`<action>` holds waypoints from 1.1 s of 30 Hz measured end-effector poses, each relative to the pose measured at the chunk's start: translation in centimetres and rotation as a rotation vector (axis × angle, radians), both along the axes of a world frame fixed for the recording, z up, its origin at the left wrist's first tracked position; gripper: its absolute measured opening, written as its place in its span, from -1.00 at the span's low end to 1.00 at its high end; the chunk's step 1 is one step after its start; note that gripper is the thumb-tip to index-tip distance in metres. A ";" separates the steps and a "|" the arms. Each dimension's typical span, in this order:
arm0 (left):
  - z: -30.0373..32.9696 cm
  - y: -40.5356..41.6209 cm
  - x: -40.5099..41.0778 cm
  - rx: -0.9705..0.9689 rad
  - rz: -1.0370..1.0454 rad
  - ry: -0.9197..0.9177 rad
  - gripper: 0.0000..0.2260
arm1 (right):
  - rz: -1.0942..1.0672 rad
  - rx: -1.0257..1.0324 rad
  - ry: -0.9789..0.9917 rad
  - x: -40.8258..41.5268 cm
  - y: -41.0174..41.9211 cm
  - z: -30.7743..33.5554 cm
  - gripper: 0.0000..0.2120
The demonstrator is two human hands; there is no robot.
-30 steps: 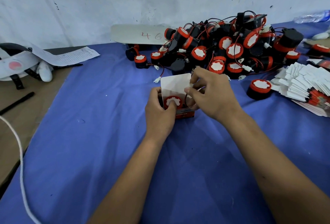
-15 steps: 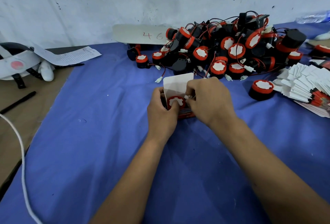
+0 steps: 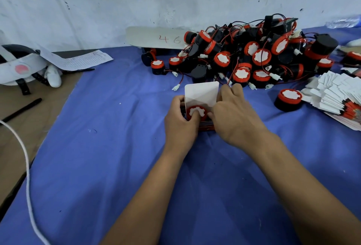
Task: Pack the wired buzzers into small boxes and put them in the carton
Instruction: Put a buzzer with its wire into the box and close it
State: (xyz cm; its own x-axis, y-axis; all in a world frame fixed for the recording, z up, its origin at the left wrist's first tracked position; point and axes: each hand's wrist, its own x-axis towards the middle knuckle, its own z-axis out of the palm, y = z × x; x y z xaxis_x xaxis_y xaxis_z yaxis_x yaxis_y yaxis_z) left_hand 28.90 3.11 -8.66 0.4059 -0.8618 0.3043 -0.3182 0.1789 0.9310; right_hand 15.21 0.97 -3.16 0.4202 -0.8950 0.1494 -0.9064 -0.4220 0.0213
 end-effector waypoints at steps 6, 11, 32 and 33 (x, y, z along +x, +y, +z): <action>0.1 0.4 -0.4 -0.059 0.136 -0.119 -0.65 | -0.013 0.091 -0.072 -0.9 0.2 0.1 -0.50; 0.2 0.5 -0.1 -0.136 0.225 -0.324 -0.77 | -0.022 0.069 -0.055 -0.6 0.6 -0.6 -0.51; 1.0 1.2 0.8 -0.113 0.070 -0.656 -0.85 | -0.090 -0.018 -0.513 -0.2 0.8 -0.7 -0.65; 1.0 1.3 0.7 -0.111 0.069 -0.672 -0.85 | -0.102 -0.007 -0.545 -0.3 0.8 -0.7 -0.71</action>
